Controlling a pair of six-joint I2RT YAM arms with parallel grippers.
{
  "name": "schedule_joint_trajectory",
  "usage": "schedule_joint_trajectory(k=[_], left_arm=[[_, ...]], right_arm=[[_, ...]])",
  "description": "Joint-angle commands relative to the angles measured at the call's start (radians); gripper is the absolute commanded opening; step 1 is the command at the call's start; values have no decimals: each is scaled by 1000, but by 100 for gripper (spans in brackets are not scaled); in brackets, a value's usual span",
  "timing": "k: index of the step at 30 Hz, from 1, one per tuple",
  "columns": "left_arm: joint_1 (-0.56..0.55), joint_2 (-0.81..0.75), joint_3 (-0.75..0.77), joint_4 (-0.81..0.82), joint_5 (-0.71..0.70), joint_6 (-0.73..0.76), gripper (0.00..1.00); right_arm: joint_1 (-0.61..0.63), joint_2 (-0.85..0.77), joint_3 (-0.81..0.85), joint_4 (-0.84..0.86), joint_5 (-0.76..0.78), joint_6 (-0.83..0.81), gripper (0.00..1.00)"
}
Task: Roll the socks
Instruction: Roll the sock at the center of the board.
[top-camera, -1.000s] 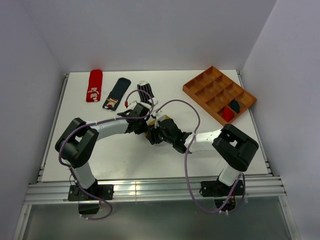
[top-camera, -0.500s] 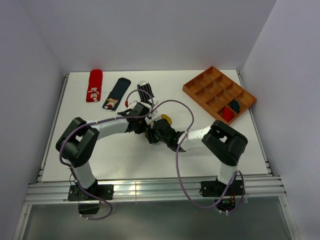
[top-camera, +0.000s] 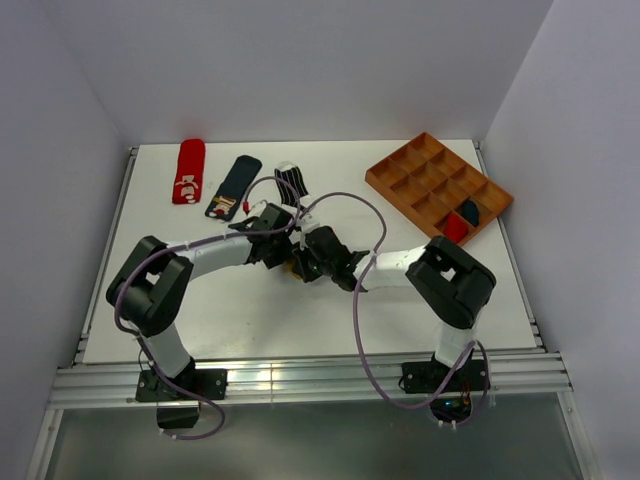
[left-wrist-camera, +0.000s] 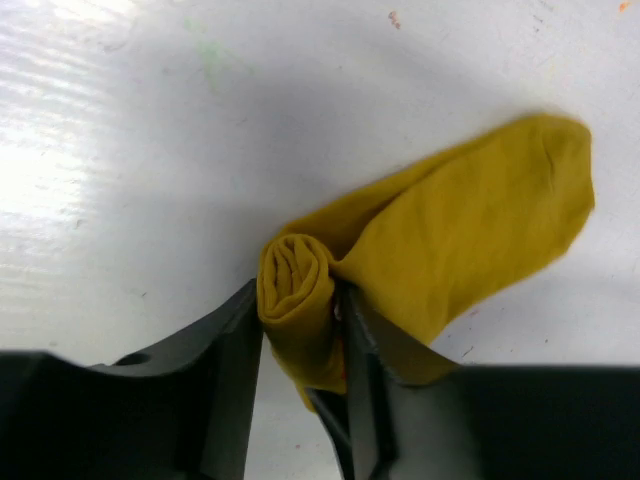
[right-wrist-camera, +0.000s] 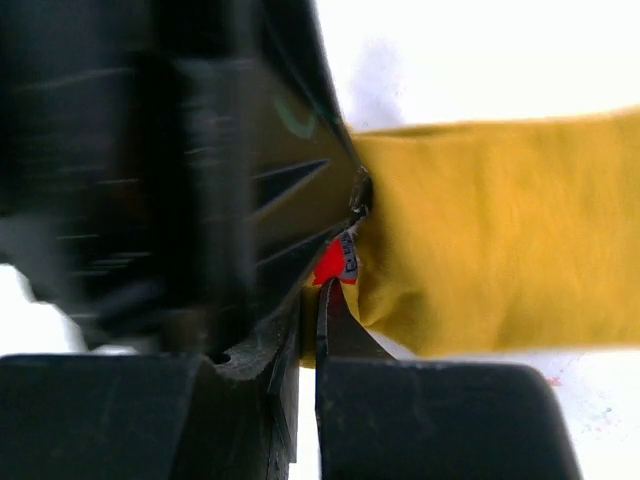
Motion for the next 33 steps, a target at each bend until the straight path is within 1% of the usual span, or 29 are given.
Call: schedule_joint_trajectory(k=[1, 2, 5, 6, 8, 9, 13, 16, 18, 20, 24, 26, 30, 33], left_arm=[[-16, -91, -32, 20, 30, -5, 47], [-9, -113, -42, 26, 19, -13, 53], [7, -167, -71, 43, 9, -27, 59], [10, -183, -82, 61, 5, -33, 60], [24, -233, -123, 83, -5, -56, 61], [30, -252, -139, 109, -11, -64, 61], [36, -328, -215, 190, -5, -71, 62], [34, -357, -278, 256, 27, -85, 62], [34, -365, -331, 285, 57, -109, 62], [33, -355, -366, 353, 79, -140, 61], [30, -318, -384, 407, 91, -171, 61], [27, -295, -387, 417, 90, -189, 61], [25, -267, -406, 495, 114, -222, 61], [24, -241, -400, 496, 113, -238, 61]], right_arm=[[-79, -1, 15, -160, -180, 50, 0], [-108, 7, 20, -172, -272, 56, 0], [-153, 36, 63, -225, -398, 60, 0], [-168, 45, 77, -239, -477, 69, 0], [-219, 70, 110, -262, -570, 81, 0], [-251, 81, 136, -270, -661, 99, 0], [-311, 133, 219, -336, -837, 147, 0], [-336, 171, 258, -339, -944, 207, 0], [-356, 200, 273, -330, -968, 248, 0], [-366, 226, 284, -325, -984, 268, 0], [-379, 249, 253, -224, -1017, 355, 0], [-382, 268, 244, -212, -1021, 363, 0], [-385, 292, 246, -207, -1020, 368, 0], [-383, 305, 244, -207, -1014, 368, 0]])
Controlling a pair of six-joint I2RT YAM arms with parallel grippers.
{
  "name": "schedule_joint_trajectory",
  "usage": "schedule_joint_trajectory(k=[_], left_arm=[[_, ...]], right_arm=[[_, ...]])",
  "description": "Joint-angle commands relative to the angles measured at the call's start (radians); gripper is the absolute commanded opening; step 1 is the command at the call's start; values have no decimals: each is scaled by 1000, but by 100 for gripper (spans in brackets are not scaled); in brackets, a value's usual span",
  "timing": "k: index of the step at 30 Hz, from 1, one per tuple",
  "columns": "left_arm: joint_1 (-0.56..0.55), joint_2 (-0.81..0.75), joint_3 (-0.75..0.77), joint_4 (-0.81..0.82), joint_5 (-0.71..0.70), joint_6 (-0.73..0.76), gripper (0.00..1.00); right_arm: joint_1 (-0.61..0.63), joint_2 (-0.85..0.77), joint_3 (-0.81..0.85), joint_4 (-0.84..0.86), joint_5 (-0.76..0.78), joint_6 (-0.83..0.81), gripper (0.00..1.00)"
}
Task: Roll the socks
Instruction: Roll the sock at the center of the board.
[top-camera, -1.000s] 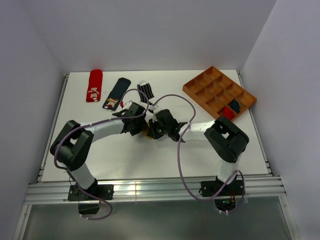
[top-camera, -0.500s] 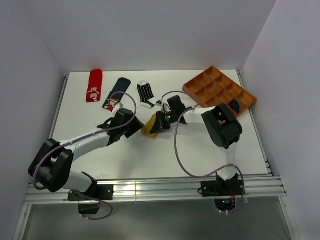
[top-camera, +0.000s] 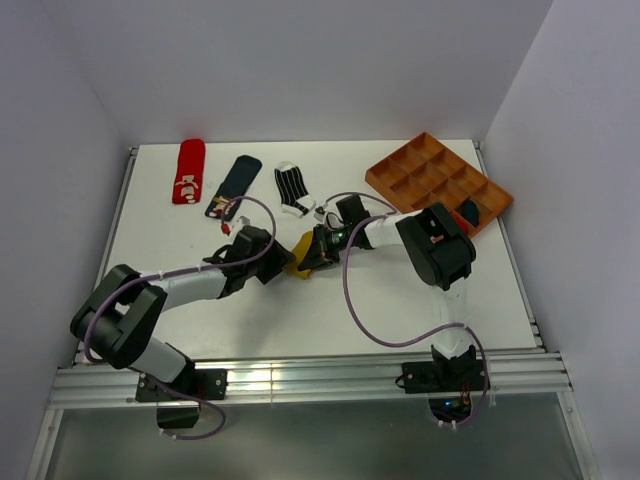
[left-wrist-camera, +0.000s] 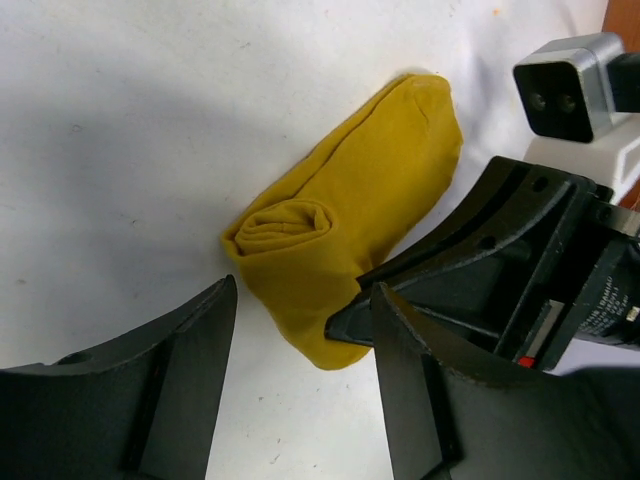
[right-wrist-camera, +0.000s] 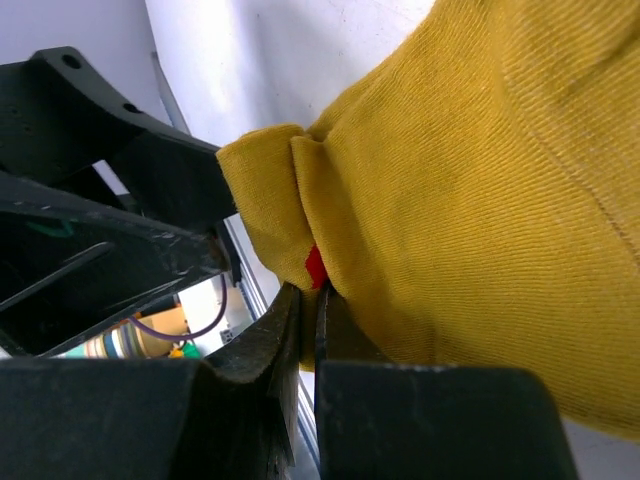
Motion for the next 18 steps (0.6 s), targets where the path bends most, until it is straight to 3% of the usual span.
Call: schedule_joint_trajectory(k=[1, 13, 18], left_arm=[[-7, 31, 6, 54, 9, -45, 60], [-7, 118, 17, -29, -40, -71, 53], [-6, 173, 37, -82, -51, -59, 45]], right_arm=[[-5, 25, -5, 27, -10, 15, 0], [-7, 63, -15, 29, 22, 10, 0], [-7, 63, -22, 18, 40, -6, 0]])
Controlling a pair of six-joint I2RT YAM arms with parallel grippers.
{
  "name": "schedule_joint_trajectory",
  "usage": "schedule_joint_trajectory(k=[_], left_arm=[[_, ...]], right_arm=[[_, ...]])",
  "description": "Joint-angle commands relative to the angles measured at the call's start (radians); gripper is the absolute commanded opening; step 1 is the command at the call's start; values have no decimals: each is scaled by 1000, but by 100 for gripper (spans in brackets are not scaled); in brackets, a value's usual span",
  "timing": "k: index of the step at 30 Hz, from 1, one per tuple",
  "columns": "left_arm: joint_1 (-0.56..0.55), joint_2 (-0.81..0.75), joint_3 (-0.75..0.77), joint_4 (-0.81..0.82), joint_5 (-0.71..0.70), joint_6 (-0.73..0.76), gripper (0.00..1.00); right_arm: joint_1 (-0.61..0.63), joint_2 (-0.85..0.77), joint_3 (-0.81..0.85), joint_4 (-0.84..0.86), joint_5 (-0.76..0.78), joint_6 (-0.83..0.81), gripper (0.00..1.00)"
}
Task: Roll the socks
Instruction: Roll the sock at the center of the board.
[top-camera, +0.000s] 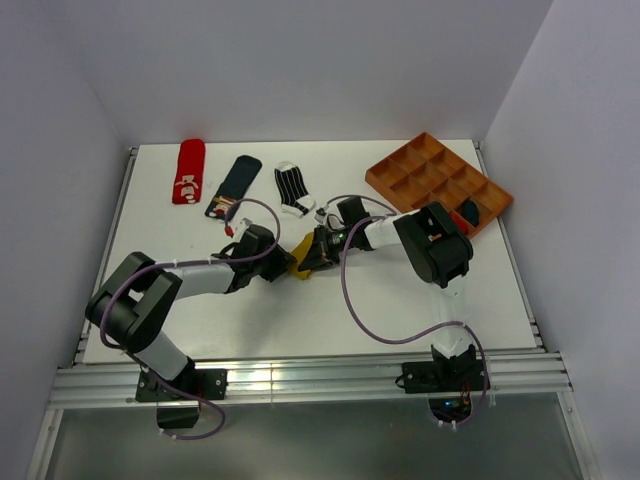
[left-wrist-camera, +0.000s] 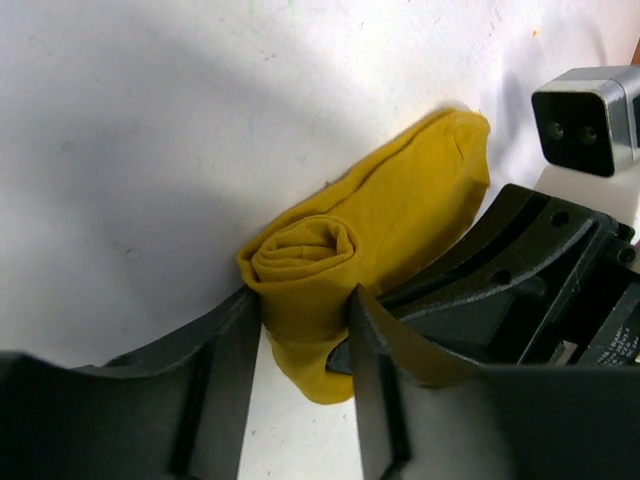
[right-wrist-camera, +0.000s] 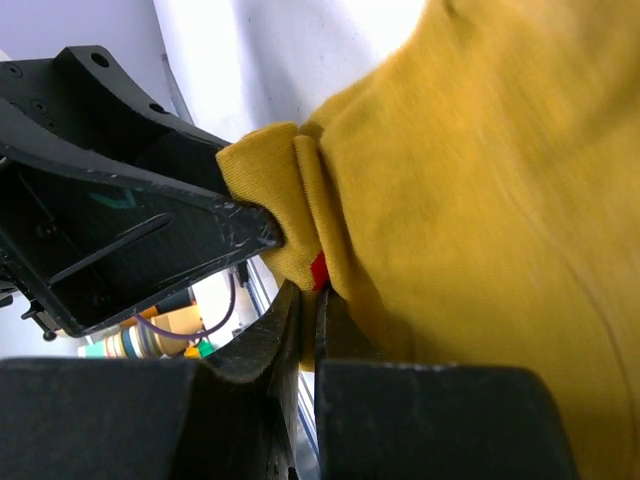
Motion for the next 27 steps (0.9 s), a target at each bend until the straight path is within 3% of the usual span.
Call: schedule_joint_trajectory(k=[1, 2, 6, 12, 16, 23, 27], left_arm=[[-5, 81, 3, -107, -46, 18, 43], [-5, 87, 1, -109, -46, 17, 35], [-5, 101, 0, -122, -44, 37, 26], [-10, 127, 75, -244, -60, 132, 18], [-27, 141, 158, -348, -84, 191, 18], [-50, 171, 274, -454, -84, 267, 18], [-56, 183, 322, -491, -78, 288, 18]], right_arm=[[-4, 25, -18, -27, 70, -39, 0], [-4, 19, -21, -24, 76, -49, 0], [0, -41, -45, -39, 136, -103, 3], [43, -223, -132, -21, 289, -177, 34], [88, -418, -215, 5, 560, -274, 49], [279, -587, -352, 96, 944, -425, 56], [341, -589, -374, 185, 1036, -474, 58]])
